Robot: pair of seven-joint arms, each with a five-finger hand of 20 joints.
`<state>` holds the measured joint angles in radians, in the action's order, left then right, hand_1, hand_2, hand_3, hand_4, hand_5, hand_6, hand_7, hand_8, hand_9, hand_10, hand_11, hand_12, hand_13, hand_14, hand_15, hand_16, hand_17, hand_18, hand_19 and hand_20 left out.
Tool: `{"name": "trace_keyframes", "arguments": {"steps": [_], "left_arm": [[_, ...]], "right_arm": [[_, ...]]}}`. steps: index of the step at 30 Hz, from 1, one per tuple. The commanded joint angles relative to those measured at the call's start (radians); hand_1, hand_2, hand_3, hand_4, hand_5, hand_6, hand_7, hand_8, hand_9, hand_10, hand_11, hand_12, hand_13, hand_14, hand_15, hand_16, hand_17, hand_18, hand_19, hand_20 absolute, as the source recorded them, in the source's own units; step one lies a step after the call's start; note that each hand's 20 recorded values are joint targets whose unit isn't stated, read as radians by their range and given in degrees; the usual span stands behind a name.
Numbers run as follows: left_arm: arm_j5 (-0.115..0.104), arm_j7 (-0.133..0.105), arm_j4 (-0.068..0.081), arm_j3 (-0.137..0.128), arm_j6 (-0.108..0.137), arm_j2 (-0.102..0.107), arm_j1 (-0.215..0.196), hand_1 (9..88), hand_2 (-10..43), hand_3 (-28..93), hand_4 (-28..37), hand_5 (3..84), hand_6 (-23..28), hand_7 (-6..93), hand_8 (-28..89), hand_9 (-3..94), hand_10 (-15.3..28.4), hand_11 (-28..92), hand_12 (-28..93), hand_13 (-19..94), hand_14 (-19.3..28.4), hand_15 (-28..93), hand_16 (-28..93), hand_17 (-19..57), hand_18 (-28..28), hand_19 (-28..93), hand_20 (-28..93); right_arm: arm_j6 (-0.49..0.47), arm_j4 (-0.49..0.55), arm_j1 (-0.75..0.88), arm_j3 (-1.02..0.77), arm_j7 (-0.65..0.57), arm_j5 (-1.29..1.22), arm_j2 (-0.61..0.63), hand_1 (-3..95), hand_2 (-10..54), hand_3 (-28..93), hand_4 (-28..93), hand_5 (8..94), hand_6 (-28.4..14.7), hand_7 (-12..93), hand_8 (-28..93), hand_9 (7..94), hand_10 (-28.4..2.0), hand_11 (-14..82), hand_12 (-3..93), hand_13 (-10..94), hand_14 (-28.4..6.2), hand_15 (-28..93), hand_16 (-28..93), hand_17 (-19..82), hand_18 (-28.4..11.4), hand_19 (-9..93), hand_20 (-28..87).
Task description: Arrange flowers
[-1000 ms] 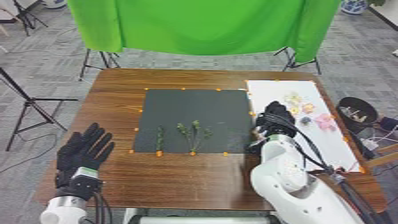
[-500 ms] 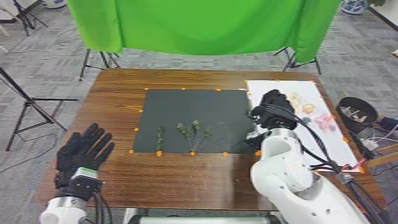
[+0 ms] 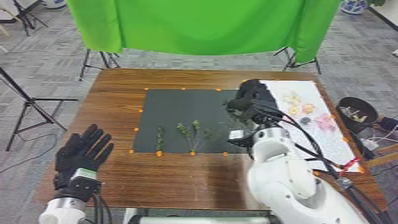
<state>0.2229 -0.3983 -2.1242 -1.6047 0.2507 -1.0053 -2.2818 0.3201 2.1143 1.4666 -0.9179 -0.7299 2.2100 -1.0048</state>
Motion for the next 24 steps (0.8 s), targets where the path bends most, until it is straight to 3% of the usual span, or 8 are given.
{"name": "trace_keyframes", "arguments": {"steps": [1, 4, 8, 12, 20, 24], "left_arm": [[-0.013, -0.01, -0.002, -0.003, -0.009, -0.012, -0.018, 29.7, 16.5, 72, -27.3, 41.3, 10.0, 18.4, -9, 31.9, 15.7, 27, 10, 24, 16.4, 41, -9, -6.8, 14.4, 38, 8], [-0.019, -0.013, -0.003, -0.005, -0.009, -0.012, -0.021, 29.8, 16.5, 72, -27.4, 41.3, 9.9, 18.4, -9, 31.8, 15.7, 27, 10, 24, 16.4, 41, -9, -6.8, 14.4, 38, 8], [-0.017, -0.012, -0.002, -0.005, -0.011, -0.011, -0.015, 29.7, 16.5, 72, -27.3, 41.3, 9.9, 18.4, -9, 31.9, 15.7, 27, 10, 24, 16.4, 41, -9, -6.8, 14.4, 38, 8], [-0.018, -0.012, -0.005, -0.008, -0.009, -0.009, -0.021, 29.8, 16.5, 72, -27.4, 41.3, 9.9, 18.3, -9, 31.9, 15.7, 27, 10, 24, 16.4, 41, -9, -6.8, 14.4, 38, 8], [-0.023, -0.015, -0.006, -0.011, -0.008, -0.009, -0.026, 29.8, 16.5, 72, -27.5, 41.4, 10.0, 18.3, -9, 31.9, 15.7, 27, 10, 24, 16.4, 41, -9, -6.8, 14.4, 38, 8], [-0.021, -0.005, -0.001, -0.005, -0.01, -0.012, -0.016, 29.8, 16.6, 72, -27.5, 41.4, 10.0, 18.2, -9, 31.9, 15.7, 27, 10, 24, 16.4, 41, -9, -6.8, 14.4, 38, 8]], "right_arm": [[0.007, -0.057, 0.049, 0.095, 0.192, -0.029, 0.125, 60.8, -9.5, 85, -26, 64.4, -0.2, 75, 5, 93.7, -8.2, 8.7, 37.9, 92, -2.8, 29, 50, 43, -25.2, 90, 29], [-0.007, -0.114, 0.027, 0.145, 0.233, -0.02, 0.173, 61.1, -9.5, 84, -26, 64.1, 0.1, 75, 4, 93.5, -7.7, 8.4, 38.1, 91, -2.9, 29, 50, 42, -24.7, 89, 30], [-0.072, -0.135, 0.008, 0.167, 0.177, -0.043, 0.218, 61.3, -9.5, 84, -26, 63.7, 0.6, 76, 4, 93.3, -7.5, 8.1, 38.1, 91, -2.7, 29, 50, 42, -24.3, 89, 30], [-0.063, -0.146, 0.02, 0.16, 0.165, -0.018, 0.24, 61.3, -9.5, 84, -26, 63.7, 0.7, 76, 4, 93.3, -7.4, 8.0, 38.0, 91, -2.5, 29, 50, 42, -24.2, 89, 30], [-0.037, -0.148, 0.017, 0.162, 0.149, 0.018, 0.229, 61.1, -9.5, 84, -26, 63.6, 0.8, 76, 4, 93.3, -7.5, 7.9, 38.1, 91, -2.5, 29, 50, 42, -24.2, 89, 30], [-0.045, -0.166, -0.002, 0.171, 0.126, 0.008, 0.179, 61.0, -9.5, 84, -25, 63.5, 1.0, 76, 4, 93.3, -7.5, 7.9, 37.9, 91, -2.5, 29, 50, 42, -24.2, 89, 30]]}}
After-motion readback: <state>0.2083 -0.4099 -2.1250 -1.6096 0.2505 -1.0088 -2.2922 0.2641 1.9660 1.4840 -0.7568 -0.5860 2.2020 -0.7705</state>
